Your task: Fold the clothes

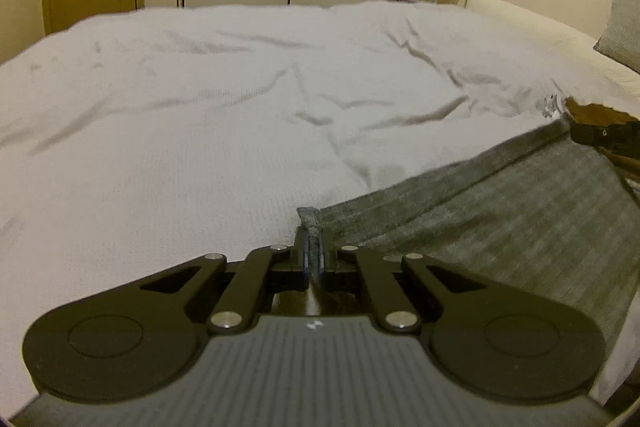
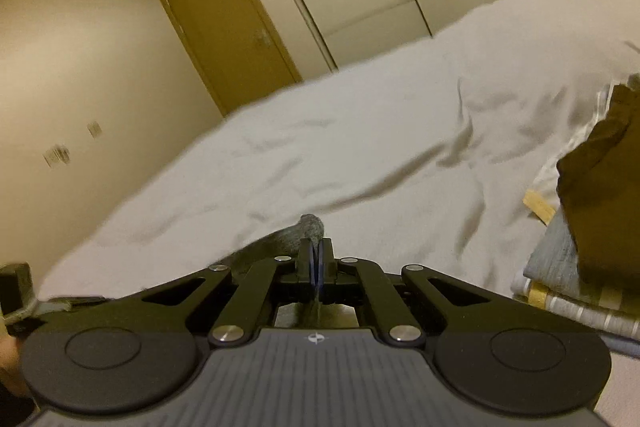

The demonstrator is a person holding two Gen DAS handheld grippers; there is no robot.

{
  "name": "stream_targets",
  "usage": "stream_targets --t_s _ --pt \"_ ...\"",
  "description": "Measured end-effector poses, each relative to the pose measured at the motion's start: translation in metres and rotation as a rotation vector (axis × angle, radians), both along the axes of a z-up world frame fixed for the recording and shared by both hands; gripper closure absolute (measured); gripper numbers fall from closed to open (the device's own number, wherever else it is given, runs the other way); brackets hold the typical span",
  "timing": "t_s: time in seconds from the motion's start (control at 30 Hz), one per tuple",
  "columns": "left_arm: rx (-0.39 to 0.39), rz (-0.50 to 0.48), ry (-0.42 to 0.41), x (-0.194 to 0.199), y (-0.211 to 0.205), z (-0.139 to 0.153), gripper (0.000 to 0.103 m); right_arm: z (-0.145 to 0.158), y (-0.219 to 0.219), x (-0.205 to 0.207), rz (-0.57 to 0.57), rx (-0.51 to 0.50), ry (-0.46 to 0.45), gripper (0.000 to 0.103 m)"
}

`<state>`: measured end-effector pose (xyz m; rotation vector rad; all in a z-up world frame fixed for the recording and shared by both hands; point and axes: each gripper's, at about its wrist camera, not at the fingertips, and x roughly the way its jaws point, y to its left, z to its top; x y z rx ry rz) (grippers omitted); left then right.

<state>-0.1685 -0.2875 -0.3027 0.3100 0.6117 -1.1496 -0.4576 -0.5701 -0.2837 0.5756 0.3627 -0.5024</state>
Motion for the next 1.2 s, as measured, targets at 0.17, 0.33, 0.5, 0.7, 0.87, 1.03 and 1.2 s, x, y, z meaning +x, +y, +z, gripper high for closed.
stream_targets --t_s 0.17,0.33,0.5,0.7,0.87,1.03,1.2 --pt "0.026 0.004 -0.005 -0.001 -0.005 -0.007 0.1 -0.027 -0.002 0.016 0.04 0.024 0.133 0.103" --pt "0.034 -0.004 0.014 0.004 -0.004 0.0 0.096 -0.013 0.003 -0.003 -0.02 0.013 0.098 0.076" --pt "0.0 0.04 -0.028 -0.002 0.014 0.019 0.092 0.015 0.028 -0.043 -0.054 -0.049 0.049 0.076" --pt "-0.061 -0.036 -0.146 -0.051 0.043 0.052 0.093 0.008 0.064 -0.078 -0.034 0.033 -0.021 0.076" --pt "-0.055 -0.26 -0.174 -0.113 0.035 0.048 0.089 -0.005 0.075 -0.075 0.003 0.111 -0.073 0.076" --pt "0.088 -0.322 -0.204 -0.138 0.017 0.007 0.09 -0.012 0.066 -0.065 -0.001 0.126 -0.041 0.102" --pt "0.095 -0.309 -0.195 -0.138 0.02 0.001 0.09 -0.017 0.053 -0.08 -0.1 0.119 -0.02 0.101"
